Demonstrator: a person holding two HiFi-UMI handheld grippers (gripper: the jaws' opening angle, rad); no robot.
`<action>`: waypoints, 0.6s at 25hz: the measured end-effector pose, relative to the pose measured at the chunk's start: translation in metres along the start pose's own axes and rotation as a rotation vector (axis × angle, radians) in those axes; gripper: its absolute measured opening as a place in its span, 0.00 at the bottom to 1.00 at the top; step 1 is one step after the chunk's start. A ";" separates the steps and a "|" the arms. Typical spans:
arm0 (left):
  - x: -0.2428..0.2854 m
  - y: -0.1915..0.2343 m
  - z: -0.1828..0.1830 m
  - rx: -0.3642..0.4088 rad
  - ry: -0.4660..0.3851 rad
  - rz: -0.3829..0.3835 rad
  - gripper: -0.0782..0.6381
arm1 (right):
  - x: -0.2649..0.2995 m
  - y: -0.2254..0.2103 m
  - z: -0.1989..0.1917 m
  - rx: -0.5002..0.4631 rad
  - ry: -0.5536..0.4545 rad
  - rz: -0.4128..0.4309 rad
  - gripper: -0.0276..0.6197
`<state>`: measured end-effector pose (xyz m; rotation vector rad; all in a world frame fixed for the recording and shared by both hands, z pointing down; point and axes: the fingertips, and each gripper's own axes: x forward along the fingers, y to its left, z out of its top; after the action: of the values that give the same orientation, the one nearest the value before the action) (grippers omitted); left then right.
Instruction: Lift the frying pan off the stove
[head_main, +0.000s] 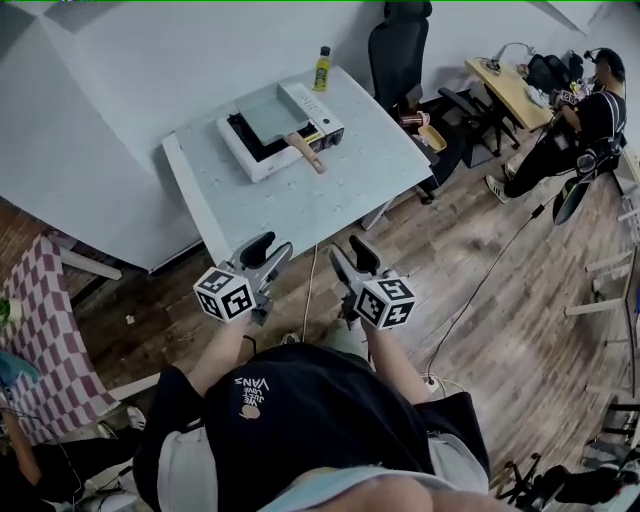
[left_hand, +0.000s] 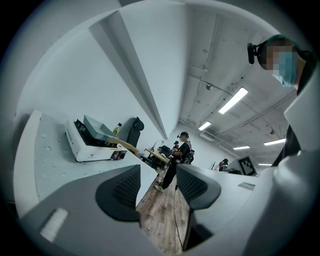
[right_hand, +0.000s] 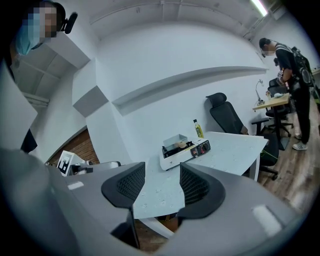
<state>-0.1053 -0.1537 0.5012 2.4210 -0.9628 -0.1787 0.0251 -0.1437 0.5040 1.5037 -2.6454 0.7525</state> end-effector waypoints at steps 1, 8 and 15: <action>0.005 0.004 0.001 -0.003 -0.001 0.008 0.39 | 0.006 -0.005 0.002 -0.002 0.006 0.006 0.36; 0.054 0.023 0.014 -0.048 -0.063 0.083 0.40 | 0.050 -0.041 0.020 -0.086 0.099 0.094 0.37; 0.102 0.035 0.023 -0.104 -0.141 0.174 0.43 | 0.077 -0.073 0.041 -0.171 0.164 0.211 0.38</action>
<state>-0.0585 -0.2533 0.5070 2.2413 -1.1907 -0.3320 0.0524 -0.2536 0.5152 1.0870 -2.6909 0.6098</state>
